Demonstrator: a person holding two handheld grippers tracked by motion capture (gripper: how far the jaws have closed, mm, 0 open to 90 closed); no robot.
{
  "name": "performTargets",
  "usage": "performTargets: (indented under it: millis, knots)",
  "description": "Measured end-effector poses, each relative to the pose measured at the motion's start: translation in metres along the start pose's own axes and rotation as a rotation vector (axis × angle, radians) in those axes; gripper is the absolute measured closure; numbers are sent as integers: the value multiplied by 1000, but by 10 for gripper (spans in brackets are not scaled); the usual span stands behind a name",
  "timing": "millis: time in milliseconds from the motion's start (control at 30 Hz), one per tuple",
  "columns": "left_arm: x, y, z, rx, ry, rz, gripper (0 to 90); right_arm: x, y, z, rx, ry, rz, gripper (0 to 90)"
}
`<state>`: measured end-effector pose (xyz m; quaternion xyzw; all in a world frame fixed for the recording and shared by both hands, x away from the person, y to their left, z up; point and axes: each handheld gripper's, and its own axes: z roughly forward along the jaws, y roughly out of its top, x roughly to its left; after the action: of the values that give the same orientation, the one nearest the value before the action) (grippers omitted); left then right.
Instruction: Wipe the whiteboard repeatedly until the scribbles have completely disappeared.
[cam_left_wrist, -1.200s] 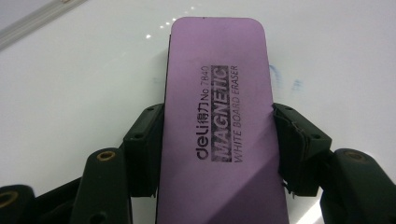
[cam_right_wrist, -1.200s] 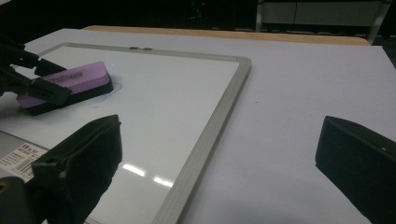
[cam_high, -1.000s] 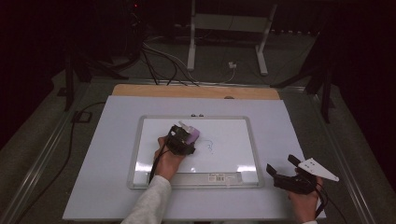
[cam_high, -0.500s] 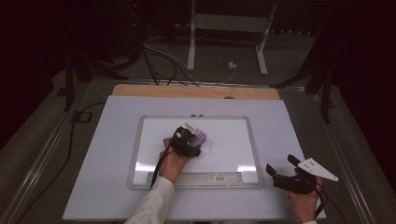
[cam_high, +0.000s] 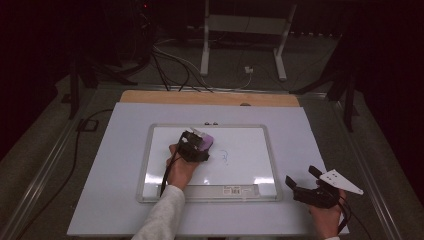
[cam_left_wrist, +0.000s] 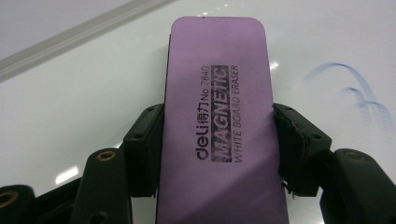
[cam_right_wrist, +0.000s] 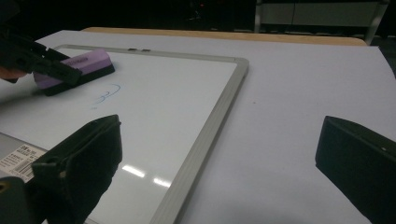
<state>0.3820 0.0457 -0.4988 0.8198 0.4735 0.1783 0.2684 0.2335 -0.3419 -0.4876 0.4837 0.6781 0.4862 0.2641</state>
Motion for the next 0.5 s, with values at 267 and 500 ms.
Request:
performTargets:
  millis: [267,500]
  knots:
    - [-15,3,1,6,-18,30,417,1,0,1,4,2,-5,9]
    - [-56,-2,-5,1,-167,125,417,1,0,1,0,1,-4,10]
